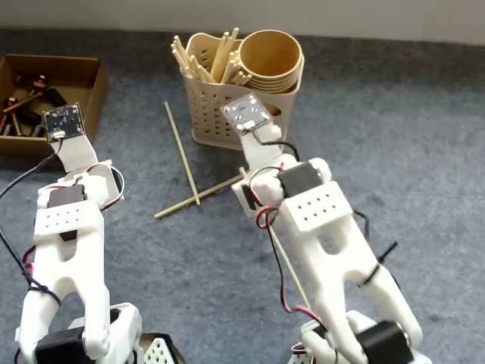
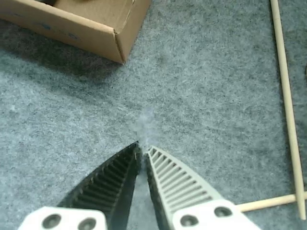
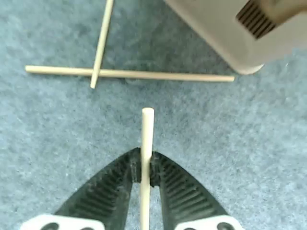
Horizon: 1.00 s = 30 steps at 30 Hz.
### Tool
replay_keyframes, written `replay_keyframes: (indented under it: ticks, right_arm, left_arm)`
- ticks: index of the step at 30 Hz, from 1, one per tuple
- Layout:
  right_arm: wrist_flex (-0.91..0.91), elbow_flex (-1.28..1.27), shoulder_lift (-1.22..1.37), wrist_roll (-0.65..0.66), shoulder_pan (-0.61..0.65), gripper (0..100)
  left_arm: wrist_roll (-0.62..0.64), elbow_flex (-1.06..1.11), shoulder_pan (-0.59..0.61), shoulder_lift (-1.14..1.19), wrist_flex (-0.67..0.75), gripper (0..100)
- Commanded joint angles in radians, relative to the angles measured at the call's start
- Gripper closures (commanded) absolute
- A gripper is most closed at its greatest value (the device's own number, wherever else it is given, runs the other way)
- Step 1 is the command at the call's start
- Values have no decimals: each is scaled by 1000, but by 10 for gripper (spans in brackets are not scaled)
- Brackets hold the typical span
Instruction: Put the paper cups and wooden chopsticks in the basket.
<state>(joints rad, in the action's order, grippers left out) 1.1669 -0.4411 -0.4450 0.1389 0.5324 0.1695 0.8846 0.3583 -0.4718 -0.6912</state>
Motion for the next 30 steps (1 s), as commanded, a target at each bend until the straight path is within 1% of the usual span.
replay_keyframes:
  ticks: [1, 7, 12, 17, 30]
  right_arm:
    - [-1, 10, -160, -60, 2, 993]
    - [-10, 13, -335, -77, 4, 993]
    - [-93, 8, -421, -77, 45, 993]
    - [-213, 5, -472, -77, 111, 993]
    - [-507, 15, -486, -77, 113, 993]
  left_arm:
    - [-8, -5, 12, -30, 20, 995]
    - [-8, -5, 12, -30, 20, 995]
    - [-8, -5, 12, -30, 20, 995]
    - [-8, -5, 12, -30, 20, 995]
    - [-8, -5, 13, -30, 20, 995]
